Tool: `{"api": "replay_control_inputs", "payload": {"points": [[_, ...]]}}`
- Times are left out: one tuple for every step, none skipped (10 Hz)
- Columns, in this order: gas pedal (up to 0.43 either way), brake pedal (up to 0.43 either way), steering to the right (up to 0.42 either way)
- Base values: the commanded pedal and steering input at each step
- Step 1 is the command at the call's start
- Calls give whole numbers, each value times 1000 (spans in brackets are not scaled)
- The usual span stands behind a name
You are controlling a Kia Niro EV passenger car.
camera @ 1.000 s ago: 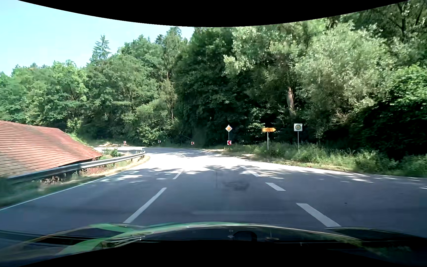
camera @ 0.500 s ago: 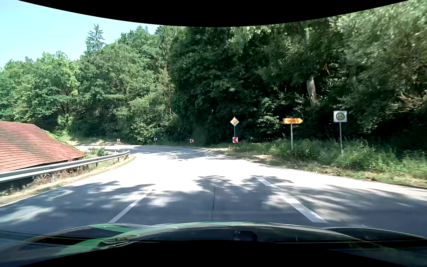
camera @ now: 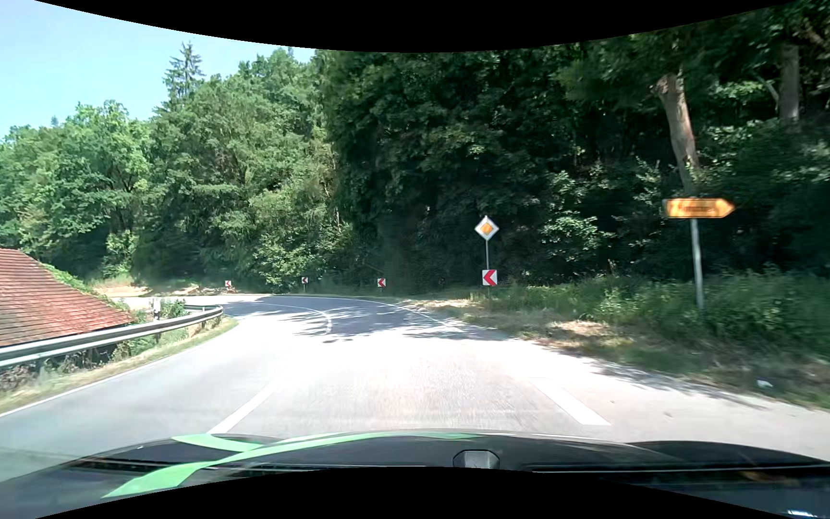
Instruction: Follow the waypoints while adhering to traffic rules and regulations
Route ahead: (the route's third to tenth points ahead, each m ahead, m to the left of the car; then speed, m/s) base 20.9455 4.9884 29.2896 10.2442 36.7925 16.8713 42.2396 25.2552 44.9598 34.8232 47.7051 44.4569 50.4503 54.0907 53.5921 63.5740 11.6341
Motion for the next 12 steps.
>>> {"api": "replay_control_inputs", "payload": {"points": [[98,0,-67],[98,0,-69],[118,0,-71],[130,0,-72],[138,0,-76],[138,0,-83],[138,0,-89],[150,0,-89],[150,0,-90],[150,0,-90],[130,0,-95],[98,0,-103]]}}
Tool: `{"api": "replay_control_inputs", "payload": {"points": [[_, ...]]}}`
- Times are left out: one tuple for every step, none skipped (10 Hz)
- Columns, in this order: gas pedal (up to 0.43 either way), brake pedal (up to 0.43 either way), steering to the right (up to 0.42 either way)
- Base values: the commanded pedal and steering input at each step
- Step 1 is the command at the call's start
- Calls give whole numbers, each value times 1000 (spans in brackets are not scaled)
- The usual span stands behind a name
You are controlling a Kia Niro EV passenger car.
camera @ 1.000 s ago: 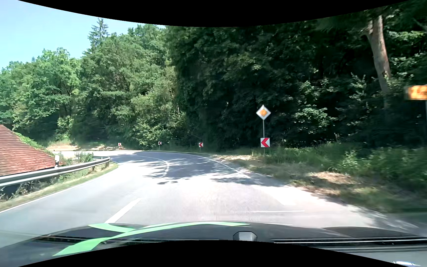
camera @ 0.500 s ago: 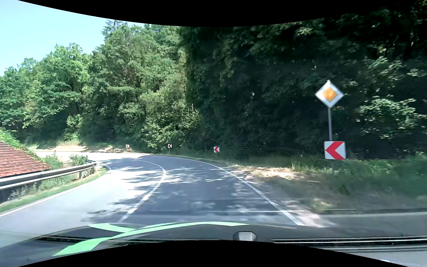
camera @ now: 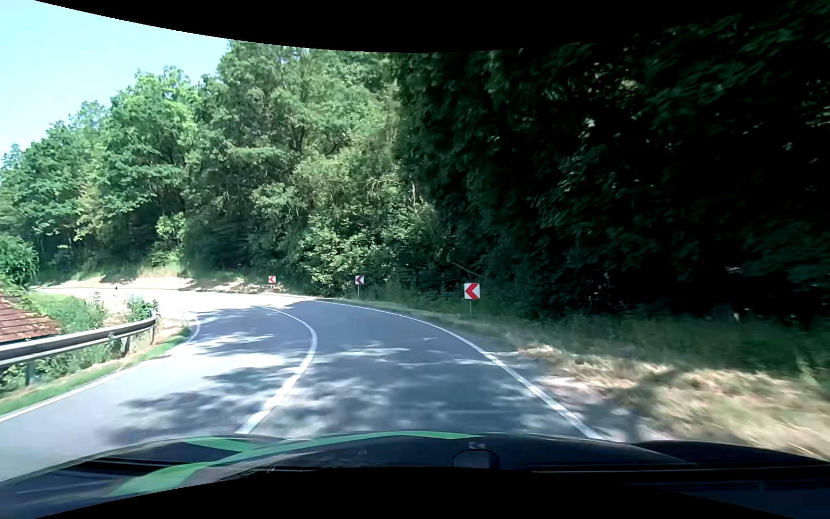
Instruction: Follow the waypoints while adhering to traffic rules and regulations
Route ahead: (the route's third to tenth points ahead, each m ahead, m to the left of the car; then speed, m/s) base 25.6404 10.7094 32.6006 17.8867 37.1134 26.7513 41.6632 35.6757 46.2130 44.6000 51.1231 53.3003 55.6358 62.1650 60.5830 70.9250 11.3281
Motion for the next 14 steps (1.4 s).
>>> {"api": "replay_control_inputs", "payload": {"points": [[98,0,-108],[110,0,-108],[110,0,-108],[118,0,-108],[118,0,-111],[138,0,-112],[138,0,-112],[150,0,-113],[157,0,-113],[169,0,-113],[169,0,-113],[177,0,-115],[177,0,-117],[177,0,-120]]}}
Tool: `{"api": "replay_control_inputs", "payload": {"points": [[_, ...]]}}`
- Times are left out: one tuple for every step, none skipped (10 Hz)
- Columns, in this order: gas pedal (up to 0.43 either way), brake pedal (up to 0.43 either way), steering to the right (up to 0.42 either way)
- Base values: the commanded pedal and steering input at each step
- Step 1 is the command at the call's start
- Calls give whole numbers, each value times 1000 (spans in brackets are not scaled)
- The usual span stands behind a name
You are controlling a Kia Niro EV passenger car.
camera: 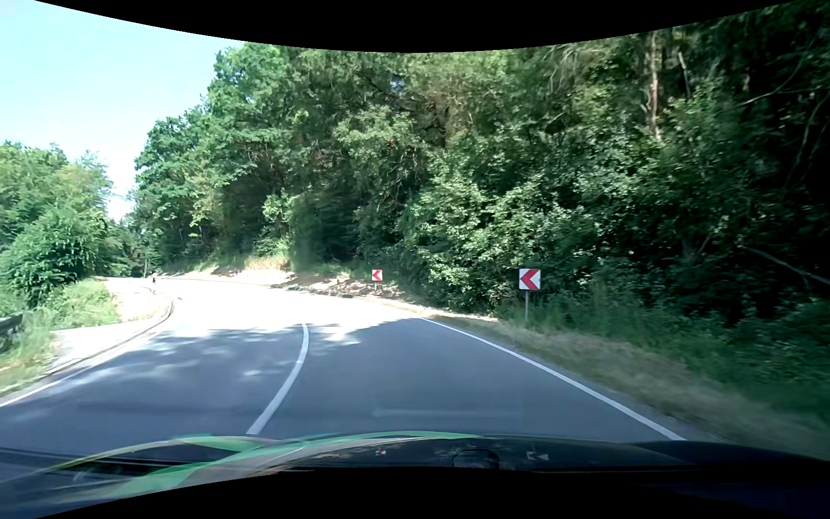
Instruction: Follow the waypoints while adhering to traffic rules and regulations
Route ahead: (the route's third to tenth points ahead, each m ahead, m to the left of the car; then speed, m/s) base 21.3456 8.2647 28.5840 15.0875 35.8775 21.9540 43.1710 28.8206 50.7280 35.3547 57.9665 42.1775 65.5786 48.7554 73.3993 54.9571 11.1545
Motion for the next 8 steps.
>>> {"api": "replay_control_inputs", "payload": {"points": [[209,0,-122],[209,0,-122],[228,0,-122],[240,0,-122],[240,0,-123],[240,0,-127],[248,0,-127],[260,0,-127]]}}
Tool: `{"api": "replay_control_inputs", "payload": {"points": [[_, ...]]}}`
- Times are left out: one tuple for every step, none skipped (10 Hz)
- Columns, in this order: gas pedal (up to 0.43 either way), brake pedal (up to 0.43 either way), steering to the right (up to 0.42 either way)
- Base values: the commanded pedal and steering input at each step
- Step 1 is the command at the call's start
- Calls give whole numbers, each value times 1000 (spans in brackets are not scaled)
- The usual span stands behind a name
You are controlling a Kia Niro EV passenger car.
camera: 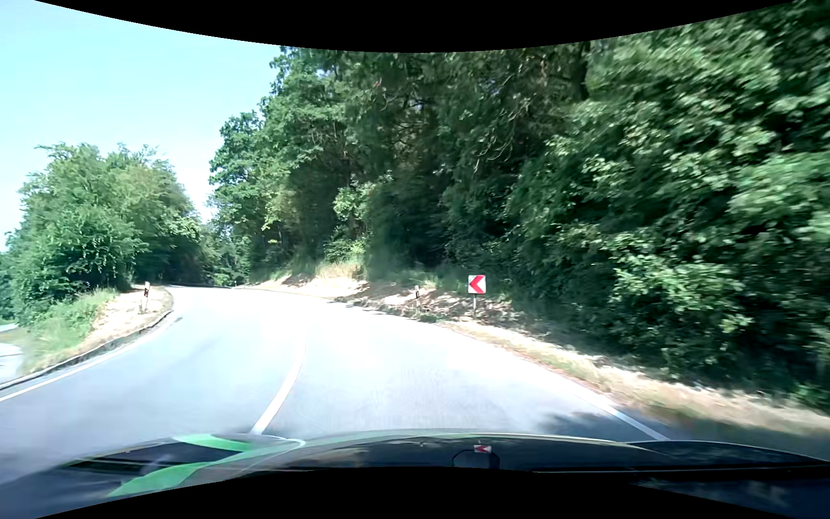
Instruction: Follow the waypoints while adhering to traffic rules and regulations
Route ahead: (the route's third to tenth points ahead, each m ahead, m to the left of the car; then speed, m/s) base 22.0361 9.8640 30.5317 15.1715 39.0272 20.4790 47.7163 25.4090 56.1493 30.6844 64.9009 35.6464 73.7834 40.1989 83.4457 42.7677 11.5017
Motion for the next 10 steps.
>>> {"api": "replay_control_inputs", "payload": {"points": [[268,0,-127],[268,0,-127],[268,0,-128],[280,0,-130],[280,0,-131],[280,0,-131],[287,0,-130],[287,0,-128],[287,0,-127],[287,0,-127]]}}
